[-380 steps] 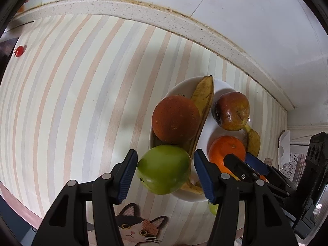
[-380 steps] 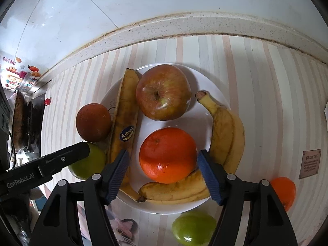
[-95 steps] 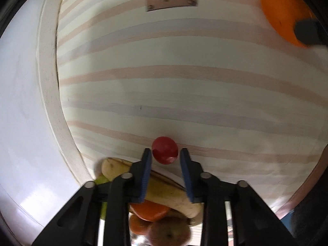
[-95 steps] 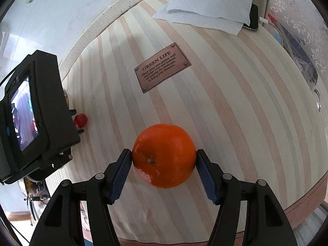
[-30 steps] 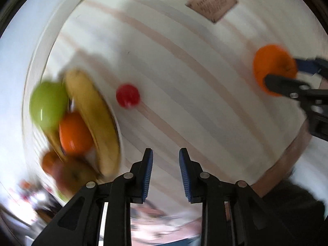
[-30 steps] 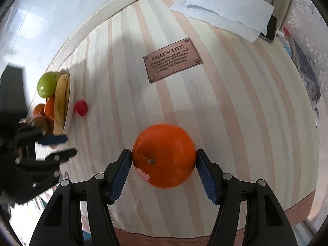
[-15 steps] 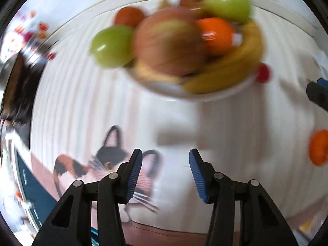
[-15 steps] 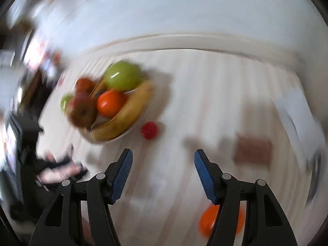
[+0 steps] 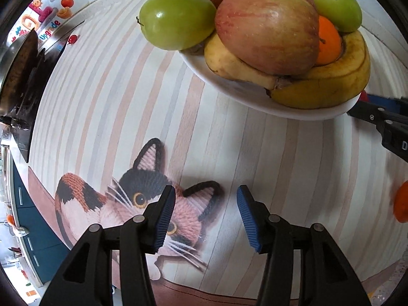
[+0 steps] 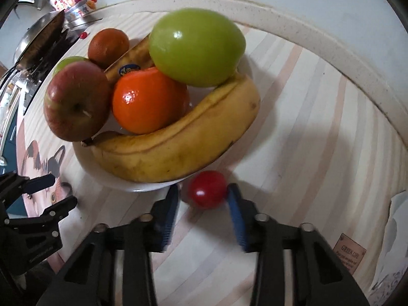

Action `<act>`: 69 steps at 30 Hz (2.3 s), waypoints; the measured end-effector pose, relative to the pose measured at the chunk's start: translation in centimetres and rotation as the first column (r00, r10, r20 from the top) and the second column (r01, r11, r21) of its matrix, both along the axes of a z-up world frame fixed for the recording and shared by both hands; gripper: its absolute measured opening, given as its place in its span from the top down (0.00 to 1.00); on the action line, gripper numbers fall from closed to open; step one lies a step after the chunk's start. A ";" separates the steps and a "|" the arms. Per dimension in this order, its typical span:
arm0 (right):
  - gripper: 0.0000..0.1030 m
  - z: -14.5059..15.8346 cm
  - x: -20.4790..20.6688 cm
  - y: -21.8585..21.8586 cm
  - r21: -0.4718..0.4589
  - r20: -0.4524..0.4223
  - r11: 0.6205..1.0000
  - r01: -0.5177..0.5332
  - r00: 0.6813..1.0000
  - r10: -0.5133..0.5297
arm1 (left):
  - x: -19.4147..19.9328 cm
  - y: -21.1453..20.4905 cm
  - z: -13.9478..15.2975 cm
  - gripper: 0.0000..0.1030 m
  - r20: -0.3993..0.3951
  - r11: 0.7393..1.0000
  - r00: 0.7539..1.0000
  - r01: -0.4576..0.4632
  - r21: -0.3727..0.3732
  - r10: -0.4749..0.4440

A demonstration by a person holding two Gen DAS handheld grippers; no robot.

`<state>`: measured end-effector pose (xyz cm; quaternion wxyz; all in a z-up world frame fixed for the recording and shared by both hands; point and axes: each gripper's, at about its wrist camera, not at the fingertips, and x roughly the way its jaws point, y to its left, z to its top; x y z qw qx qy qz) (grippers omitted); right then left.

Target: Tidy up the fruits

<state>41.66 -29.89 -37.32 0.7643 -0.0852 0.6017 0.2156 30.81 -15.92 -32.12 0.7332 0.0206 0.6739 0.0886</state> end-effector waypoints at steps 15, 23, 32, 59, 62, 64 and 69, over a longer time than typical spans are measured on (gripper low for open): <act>0.70 8.5 -11.6 -13.4 0.190 0.067 0.852 0.487 0.860 -0.506 | 1.6 -9.4 3.5 0.54 0.051 0.914 0.947 0.320 -0.248 -0.317; 0.70 7.7 -18.8 -22.2 0.202 0.022 0.654 0.729 0.664 -0.747 | 1.8 -19.2 4.2 0.47 0.022 0.794 0.859 0.481 -0.370 -0.511; 0.70 5.6 -22.1 -25.9 0.191 0.002 0.571 0.799 0.581 -0.814 | 0.8 -27.3 1.2 0.41 -0.074 0.737 0.760 0.595 -0.321 -0.646; 0.70 8.6 -14.4 -13.7 0.331 -0.035 0.735 0.592 0.786 -0.617 | 5.5 -8.6 8.6 0.40 0.108 0.849 0.909 0.415 -0.327 -0.403; 0.70 9.5 -11.8 -10.5 0.362 -0.028 0.756 0.545 0.817 -0.576 | 8.1 -4.6 11.4 0.40 0.133 0.863 0.926 0.378 -0.337 -0.353; 0.70 9.9 -9.9 -8.2 0.385 -0.023 0.762 0.520 0.831 -0.556 | 9.8 -3.1 12.2 0.40 0.143 0.870 0.932 0.362 -0.335 -0.333; 0.70 9.6 -5.4 -3.8 0.413 -0.031 0.767 0.491 0.850 -0.526 | 15.1 -0.1 12.3 0.40 0.136 0.891 0.926 0.375 -0.257 -0.351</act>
